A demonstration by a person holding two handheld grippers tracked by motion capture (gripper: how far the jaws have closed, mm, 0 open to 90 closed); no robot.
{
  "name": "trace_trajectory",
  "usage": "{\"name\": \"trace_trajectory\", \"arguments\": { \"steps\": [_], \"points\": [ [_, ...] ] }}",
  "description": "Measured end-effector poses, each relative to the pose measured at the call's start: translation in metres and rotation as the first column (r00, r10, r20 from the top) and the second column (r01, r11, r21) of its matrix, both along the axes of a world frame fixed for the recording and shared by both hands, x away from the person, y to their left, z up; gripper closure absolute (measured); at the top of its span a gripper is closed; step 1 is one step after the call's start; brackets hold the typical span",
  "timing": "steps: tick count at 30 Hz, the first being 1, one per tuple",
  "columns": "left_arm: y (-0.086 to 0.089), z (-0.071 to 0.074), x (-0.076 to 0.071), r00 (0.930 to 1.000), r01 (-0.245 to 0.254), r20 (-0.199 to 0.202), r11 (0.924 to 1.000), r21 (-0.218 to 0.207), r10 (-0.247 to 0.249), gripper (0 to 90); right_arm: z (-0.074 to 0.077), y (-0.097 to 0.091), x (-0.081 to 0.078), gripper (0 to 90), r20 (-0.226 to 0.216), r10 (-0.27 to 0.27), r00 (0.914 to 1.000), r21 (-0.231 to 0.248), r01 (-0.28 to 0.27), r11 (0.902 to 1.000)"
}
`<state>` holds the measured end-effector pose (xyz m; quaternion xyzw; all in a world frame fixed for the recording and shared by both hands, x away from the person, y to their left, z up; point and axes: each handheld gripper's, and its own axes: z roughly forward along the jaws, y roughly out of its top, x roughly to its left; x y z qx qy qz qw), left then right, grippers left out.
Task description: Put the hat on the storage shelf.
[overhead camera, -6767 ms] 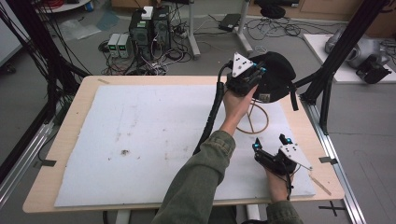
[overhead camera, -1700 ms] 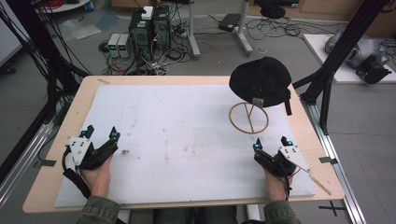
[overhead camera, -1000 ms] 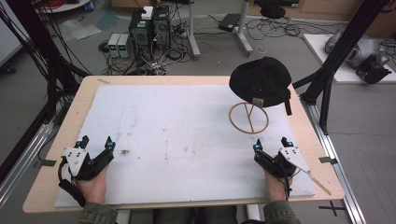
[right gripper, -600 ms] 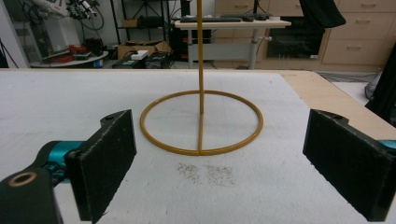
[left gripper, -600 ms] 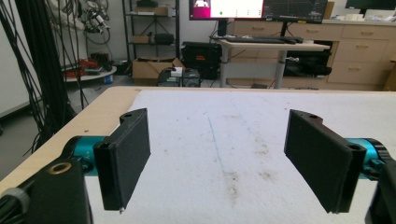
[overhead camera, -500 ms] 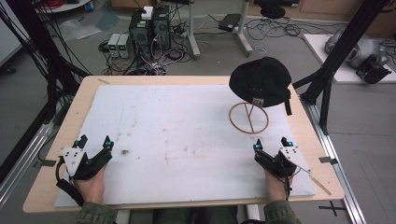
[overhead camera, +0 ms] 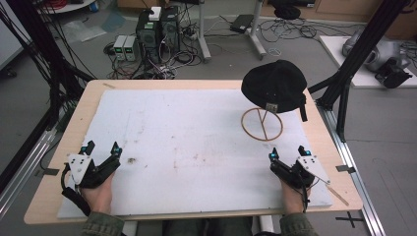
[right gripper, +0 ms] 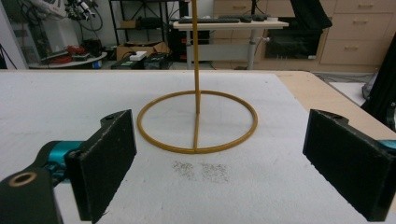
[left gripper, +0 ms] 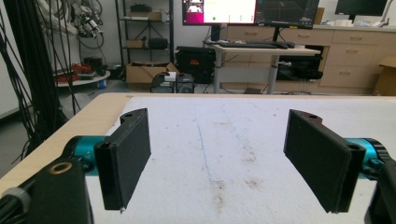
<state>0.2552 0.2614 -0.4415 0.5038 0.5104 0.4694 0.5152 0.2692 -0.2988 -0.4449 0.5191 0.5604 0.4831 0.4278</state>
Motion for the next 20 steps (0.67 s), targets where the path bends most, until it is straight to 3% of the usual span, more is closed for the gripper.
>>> {"name": "trace_trajectory", "arguments": {
  "steps": [2, 9, 14, 20],
  "points": [
    [0.002, 0.0, 0.0, 1.0, -0.005, 0.003, 0.9998, -0.019, 0.005, 23.2, 0.0, -0.001, 0.0, 8.7, -0.001, -0.001, 1.0, 0.001, 0.001, 1.0],
    [0.004, 0.001, -0.003, 0.9997, -0.023, 0.01, 0.9995, 0.022, 0.022, 23.5, 0.0, 0.0, 0.0, 8.6, -0.005, -0.001, 1.0, 0.008, 0.001, 1.0],
    [0.004, 0.001, -0.006, 0.9998, -0.02, 0.008, 0.9996, 0.019, 0.02, 23.5, -0.001, 0.0, -0.004, 8.6, -0.006, 0.008, 1.0, -0.008, -0.008, 0.9999],
    [0.002, 0.001, -0.013, 0.9999, -0.013, 0.008, 0.9997, 0.022, 0.013, 23.4, 0.0, -0.004, -0.01, 8.6, -0.004, -0.007, 1.0, 0.011, 0.007, 0.9999]
  ]
}}
